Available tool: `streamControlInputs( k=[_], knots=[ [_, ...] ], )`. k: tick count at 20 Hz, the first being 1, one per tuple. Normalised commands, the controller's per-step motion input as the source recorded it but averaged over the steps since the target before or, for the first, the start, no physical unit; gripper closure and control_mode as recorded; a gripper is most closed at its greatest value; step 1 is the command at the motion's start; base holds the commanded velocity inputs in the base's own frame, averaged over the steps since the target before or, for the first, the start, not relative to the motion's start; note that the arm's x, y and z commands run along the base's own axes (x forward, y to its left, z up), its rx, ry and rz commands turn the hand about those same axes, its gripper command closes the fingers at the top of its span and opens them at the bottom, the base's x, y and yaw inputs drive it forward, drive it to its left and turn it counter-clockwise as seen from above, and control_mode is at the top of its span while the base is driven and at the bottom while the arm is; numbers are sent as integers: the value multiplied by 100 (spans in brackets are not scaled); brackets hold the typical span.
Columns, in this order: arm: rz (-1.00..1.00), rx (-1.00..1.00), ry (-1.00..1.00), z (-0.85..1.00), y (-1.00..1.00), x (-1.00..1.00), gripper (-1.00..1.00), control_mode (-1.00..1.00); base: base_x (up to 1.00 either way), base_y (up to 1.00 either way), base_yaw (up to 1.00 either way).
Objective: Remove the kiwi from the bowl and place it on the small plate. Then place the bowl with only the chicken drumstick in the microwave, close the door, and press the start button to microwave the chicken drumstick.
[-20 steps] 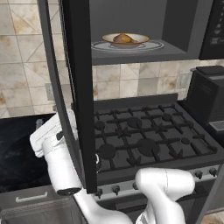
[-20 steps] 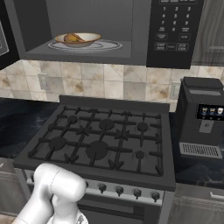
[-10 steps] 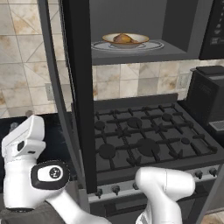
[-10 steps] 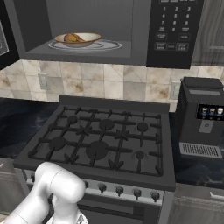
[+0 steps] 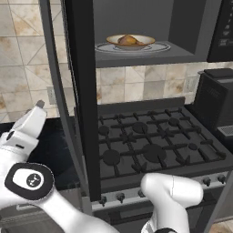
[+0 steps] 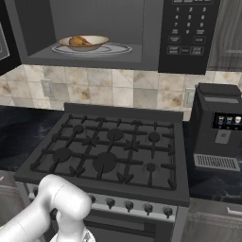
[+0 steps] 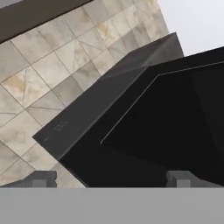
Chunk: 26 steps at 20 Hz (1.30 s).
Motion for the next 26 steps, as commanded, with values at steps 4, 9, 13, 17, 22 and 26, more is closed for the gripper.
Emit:
streamControlInputs(
  k=[4, 9, 13, 17, 22, 26],
  knots=[
    [-38, 8, 0, 19, -79, 0, -100, -100, 0, 0, 0],
    [-27, 10, -4, 6, -97, 0, -100, -100, 0, 0, 0],
    [-19, 15, -7, 0, -100, 0, -100, -100, 0, 0, 0],
    [-17, 15, -8, 0, -100, 0, -100, -100, 0, 0, 0],
    [-14, 15, -8, 2, -100, 0, -100, -100, 0, 0, 0],
    [-6, 16, -9, 3, -100, 1, -100, -100, 0, 0, 0]
  ],
)
